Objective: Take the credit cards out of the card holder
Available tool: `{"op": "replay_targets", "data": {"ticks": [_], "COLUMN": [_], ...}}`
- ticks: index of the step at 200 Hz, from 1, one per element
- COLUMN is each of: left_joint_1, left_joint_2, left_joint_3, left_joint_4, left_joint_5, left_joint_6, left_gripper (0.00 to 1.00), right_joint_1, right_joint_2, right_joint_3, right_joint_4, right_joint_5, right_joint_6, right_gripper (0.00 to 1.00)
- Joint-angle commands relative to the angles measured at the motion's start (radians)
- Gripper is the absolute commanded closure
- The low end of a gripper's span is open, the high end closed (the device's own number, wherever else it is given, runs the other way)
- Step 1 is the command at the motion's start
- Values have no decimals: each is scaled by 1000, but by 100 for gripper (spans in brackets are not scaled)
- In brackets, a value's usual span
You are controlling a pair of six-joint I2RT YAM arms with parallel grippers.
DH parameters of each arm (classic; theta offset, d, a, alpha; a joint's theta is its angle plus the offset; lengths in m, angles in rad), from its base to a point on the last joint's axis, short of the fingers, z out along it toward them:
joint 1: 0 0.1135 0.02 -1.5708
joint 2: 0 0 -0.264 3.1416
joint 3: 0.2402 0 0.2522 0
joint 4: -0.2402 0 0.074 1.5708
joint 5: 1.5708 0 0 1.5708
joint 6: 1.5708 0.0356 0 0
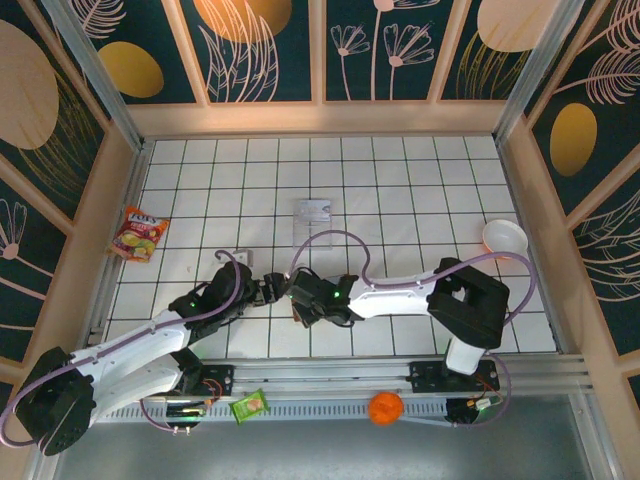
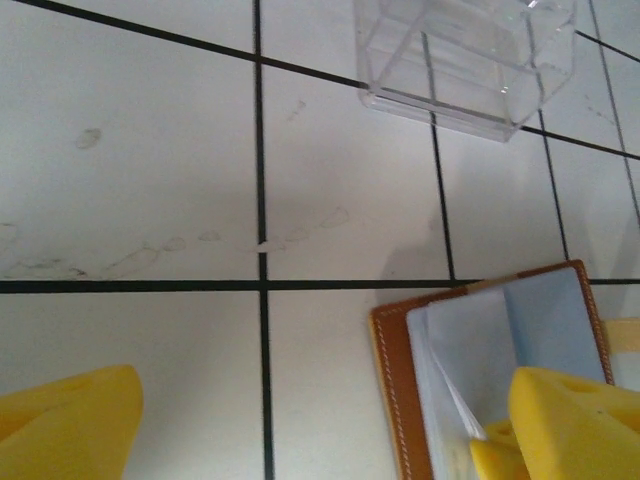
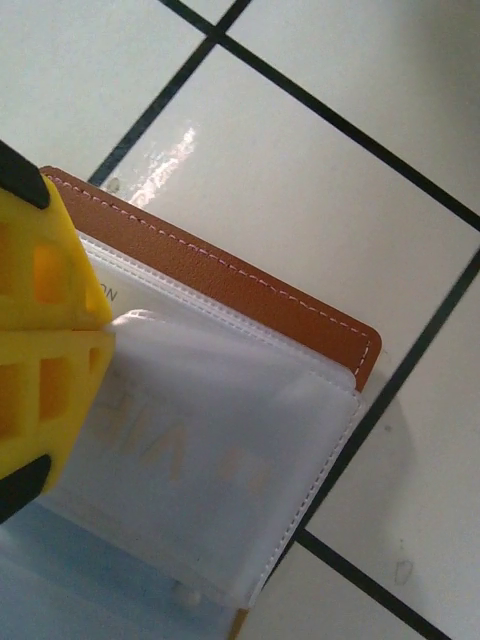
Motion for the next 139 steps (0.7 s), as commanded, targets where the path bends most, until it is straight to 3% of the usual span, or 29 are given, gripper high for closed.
{"op": "replay_targets", "data": {"ticks": [1, 42, 94, 139], "left_joint_1": [4, -7, -51, -55], "left_joint_2": [16, 134, 286, 364], "left_joint_3": [-27, -31, -14, 6], "left_joint_4": [100, 249, 359, 381], "left_joint_5": [109, 235, 288, 311], "left_joint_6": [14, -2, -11, -6], "left_gripper": [19, 50, 82, 89], "right_joint_1": [-41, -89, -93, -96], "right_joint_2": [-67, -113, -112, -119], "right_joint_3": [-63, -137, -155, -163], "right_joint_4": [104, 253, 266, 269], "right_joint_5": [-57, -193, -213, -224], "right_joint_6": [63, 114, 133, 135], "right_gripper": [100, 100, 100, 100]}}
